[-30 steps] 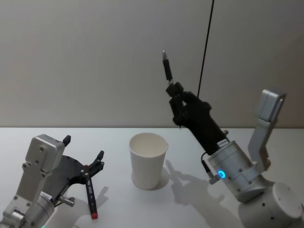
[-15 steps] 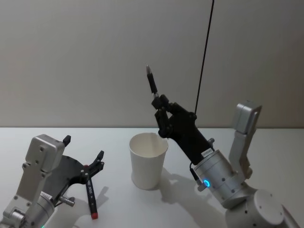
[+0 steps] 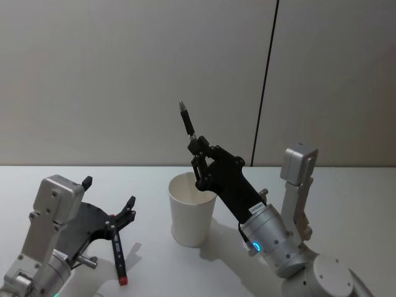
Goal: Place the pen into the pen holder.
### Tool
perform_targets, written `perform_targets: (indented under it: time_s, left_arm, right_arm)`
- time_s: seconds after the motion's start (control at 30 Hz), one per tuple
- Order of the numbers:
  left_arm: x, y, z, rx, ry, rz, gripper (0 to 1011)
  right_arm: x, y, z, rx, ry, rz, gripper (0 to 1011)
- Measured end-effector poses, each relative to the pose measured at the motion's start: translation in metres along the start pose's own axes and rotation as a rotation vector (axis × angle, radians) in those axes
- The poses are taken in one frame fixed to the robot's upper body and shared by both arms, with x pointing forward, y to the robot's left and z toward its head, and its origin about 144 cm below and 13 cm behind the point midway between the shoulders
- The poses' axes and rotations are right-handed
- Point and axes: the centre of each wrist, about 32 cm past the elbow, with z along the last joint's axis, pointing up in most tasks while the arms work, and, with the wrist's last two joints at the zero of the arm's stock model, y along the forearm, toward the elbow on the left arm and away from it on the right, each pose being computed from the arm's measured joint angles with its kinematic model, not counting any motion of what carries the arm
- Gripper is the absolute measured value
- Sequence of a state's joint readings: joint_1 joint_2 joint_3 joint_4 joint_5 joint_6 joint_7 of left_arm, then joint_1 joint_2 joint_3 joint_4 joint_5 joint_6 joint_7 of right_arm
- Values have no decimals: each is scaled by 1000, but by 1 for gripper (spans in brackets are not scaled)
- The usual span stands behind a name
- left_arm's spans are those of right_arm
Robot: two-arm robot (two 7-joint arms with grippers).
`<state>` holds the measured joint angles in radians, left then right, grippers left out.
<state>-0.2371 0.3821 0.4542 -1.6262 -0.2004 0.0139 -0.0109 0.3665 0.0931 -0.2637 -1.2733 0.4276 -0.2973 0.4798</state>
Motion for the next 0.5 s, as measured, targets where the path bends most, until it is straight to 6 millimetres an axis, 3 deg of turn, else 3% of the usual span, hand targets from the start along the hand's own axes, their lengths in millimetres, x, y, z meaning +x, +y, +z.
perform_targets:
  time_s: [0.5]
  left_arm:
    - [0, 0, 0, 0, 0, 0, 1003]
  right_arm:
    - [0, 1, -13, -26, 0, -19, 134]
